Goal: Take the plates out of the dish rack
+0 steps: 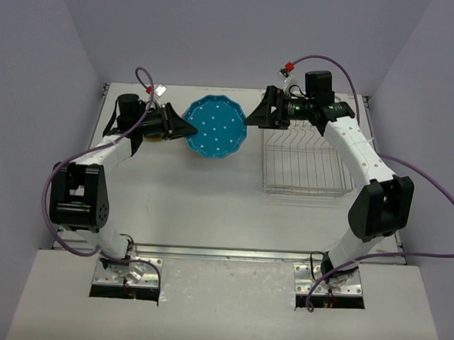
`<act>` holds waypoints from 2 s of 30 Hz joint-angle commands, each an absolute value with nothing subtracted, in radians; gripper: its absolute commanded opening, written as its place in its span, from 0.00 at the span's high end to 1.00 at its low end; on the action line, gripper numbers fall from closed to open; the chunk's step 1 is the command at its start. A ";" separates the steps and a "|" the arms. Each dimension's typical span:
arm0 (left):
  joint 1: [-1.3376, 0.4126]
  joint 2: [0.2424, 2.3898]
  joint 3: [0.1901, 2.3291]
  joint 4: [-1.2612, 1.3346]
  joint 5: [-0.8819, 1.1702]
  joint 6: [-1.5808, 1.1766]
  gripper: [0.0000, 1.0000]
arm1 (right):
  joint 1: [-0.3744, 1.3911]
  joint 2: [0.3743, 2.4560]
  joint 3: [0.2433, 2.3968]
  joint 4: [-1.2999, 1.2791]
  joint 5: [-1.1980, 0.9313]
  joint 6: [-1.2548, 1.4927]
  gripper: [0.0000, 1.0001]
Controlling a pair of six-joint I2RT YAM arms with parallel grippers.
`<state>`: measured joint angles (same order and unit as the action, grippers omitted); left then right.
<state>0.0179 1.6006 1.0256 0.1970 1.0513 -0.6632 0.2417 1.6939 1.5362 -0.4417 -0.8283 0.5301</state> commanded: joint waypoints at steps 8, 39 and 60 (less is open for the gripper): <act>0.058 1.807 1.423 -0.080 0.688 -0.440 1.00 | 0.212 1.613 1.589 -0.515 -0.628 0.433 0.01; 0.026 2.107 1.615 -0.156 0.727 -0.417 0.63 | 0.181 1.600 1.586 -0.533 -0.611 0.415 0.01; -0.093 1.647 1.686 -0.537 0.026 0.008 0.00 | 0.127 1.427 1.454 -0.592 -0.118 0.259 0.01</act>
